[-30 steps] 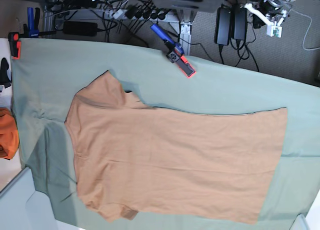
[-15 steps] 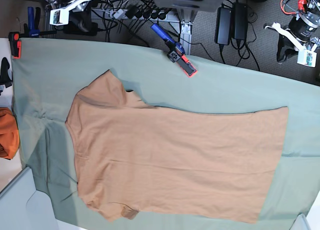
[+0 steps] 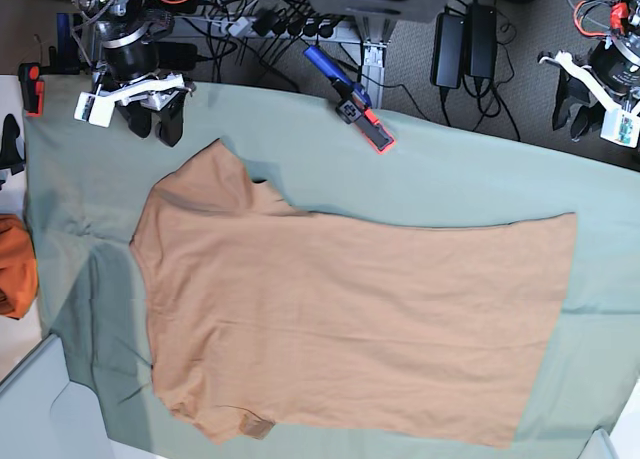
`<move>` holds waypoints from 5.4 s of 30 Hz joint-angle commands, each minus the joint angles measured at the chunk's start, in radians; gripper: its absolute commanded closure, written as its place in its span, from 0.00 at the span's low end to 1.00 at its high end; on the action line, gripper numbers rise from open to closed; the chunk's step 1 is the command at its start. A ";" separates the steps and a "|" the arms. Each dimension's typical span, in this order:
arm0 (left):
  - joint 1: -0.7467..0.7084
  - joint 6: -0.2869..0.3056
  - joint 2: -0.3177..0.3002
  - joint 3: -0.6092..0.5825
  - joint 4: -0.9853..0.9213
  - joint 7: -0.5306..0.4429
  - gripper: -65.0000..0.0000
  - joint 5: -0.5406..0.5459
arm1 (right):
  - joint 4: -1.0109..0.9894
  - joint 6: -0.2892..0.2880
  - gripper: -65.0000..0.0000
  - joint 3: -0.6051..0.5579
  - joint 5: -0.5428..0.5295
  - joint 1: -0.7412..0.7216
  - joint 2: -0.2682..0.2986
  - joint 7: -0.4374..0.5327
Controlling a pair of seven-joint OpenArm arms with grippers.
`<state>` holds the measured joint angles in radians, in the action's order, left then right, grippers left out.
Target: Fold the T-shirt properly
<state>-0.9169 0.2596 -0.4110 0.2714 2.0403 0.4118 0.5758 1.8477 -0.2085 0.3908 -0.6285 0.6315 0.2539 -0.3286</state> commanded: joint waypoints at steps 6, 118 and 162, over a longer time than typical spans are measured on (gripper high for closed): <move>-0.006 -0.013 -0.024 0.007 0.016 -0.019 0.63 0.005 | -0.053 0.040 0.51 -0.015 -0.038 -0.069 -0.103 0.004; 0.637 -0.005 0.195 0.133 -0.504 0.241 0.38 0.151 | -0.089 0.164 1.00 -0.068 0.205 -0.185 -0.265 0.010; 0.718 0.380 0.059 0.179 -0.503 0.251 1.00 0.367 | 0.122 0.054 1.00 -0.004 0.220 -0.238 -0.116 -0.144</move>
<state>-0.2085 0.6178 -0.3359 0.4458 1.5227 0.6834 0.9298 1.9522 -0.1112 0.3805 -0.4034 0.3981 0.1276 -0.4953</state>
